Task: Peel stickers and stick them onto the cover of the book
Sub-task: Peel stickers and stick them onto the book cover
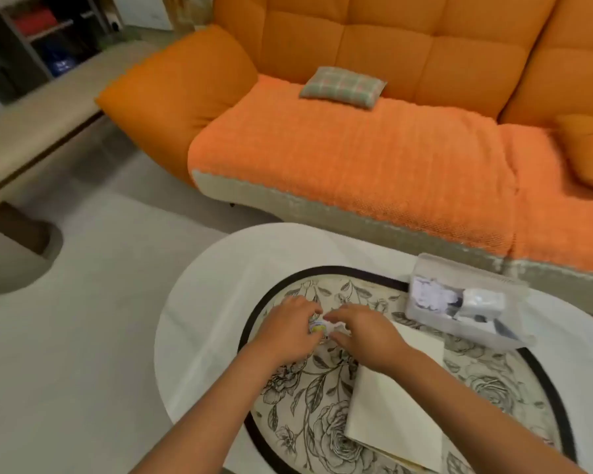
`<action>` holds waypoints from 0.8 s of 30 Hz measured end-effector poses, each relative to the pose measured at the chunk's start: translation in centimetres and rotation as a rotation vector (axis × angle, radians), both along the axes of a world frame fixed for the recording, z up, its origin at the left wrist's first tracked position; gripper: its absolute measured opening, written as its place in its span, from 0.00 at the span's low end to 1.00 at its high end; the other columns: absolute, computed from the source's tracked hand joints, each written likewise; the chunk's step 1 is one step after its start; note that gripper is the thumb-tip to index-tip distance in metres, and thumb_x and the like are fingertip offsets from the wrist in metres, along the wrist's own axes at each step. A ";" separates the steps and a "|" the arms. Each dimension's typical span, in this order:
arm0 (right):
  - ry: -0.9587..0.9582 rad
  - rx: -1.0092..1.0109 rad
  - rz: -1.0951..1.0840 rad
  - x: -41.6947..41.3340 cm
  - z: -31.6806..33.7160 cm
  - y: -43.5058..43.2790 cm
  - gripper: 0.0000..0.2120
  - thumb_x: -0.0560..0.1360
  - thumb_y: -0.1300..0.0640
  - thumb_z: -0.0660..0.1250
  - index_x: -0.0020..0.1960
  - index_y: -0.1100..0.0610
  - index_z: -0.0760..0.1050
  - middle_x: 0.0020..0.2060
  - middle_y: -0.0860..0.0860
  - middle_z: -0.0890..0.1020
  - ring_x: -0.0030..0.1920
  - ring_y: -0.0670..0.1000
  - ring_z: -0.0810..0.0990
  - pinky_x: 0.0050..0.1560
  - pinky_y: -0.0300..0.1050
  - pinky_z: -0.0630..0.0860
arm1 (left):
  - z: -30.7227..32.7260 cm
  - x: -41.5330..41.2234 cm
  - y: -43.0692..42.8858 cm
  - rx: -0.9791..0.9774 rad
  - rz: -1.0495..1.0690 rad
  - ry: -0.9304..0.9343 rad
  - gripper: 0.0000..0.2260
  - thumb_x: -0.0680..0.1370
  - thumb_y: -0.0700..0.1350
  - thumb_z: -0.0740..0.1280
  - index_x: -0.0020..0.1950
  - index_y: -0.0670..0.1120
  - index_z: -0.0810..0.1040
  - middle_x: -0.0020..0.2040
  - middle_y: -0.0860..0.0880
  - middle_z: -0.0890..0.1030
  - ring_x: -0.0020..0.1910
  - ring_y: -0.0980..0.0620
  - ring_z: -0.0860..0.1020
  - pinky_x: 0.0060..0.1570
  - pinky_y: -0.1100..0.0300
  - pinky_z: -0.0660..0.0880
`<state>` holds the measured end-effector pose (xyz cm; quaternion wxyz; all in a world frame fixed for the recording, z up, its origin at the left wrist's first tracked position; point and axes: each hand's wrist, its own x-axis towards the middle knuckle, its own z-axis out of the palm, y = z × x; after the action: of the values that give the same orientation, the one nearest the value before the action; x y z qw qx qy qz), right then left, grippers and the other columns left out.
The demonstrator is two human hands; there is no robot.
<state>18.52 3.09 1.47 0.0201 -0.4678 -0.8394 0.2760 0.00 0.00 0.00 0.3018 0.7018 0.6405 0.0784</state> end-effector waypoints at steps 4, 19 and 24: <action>-0.064 0.131 0.161 -1.4 -3.0 1.8 0.24 0.75 0.40 0.69 0.70 0.43 0.74 0.54 0.47 0.80 0.54 0.49 0.78 0.51 0.44 0.75 | -2.8 -1.1 -0.2 0.119 -0.039 0.094 0.23 0.77 0.63 0.64 0.69 0.54 0.73 0.60 0.55 0.76 0.61 0.54 0.70 0.61 0.56 0.70; 0.017 0.222 0.119 -1.5 -6.7 2.0 0.09 0.78 0.50 0.70 0.57 0.45 0.84 0.49 0.45 0.81 0.47 0.47 0.79 0.49 0.44 0.77 | -7.0 -2.2 0.0 0.324 -0.052 0.016 0.11 0.74 0.58 0.71 0.55 0.58 0.79 0.48 0.59 0.76 0.52 0.59 0.72 0.51 0.63 0.70; -0.122 0.456 0.193 -1.1 -8.2 -0.3 0.11 0.80 0.59 0.65 0.58 0.51 0.82 0.50 0.50 0.76 0.50 0.53 0.77 0.47 0.51 0.78 | -7.1 -2.0 -0.8 0.385 -0.078 0.081 0.12 0.77 0.56 0.69 0.59 0.55 0.79 0.53 0.57 0.77 0.57 0.56 0.72 0.56 0.61 0.70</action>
<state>17.37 2.74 -6.69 0.0481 -0.3848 -0.9203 0.0514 -2.01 -0.85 -7.13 0.1390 0.7735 0.5974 0.1595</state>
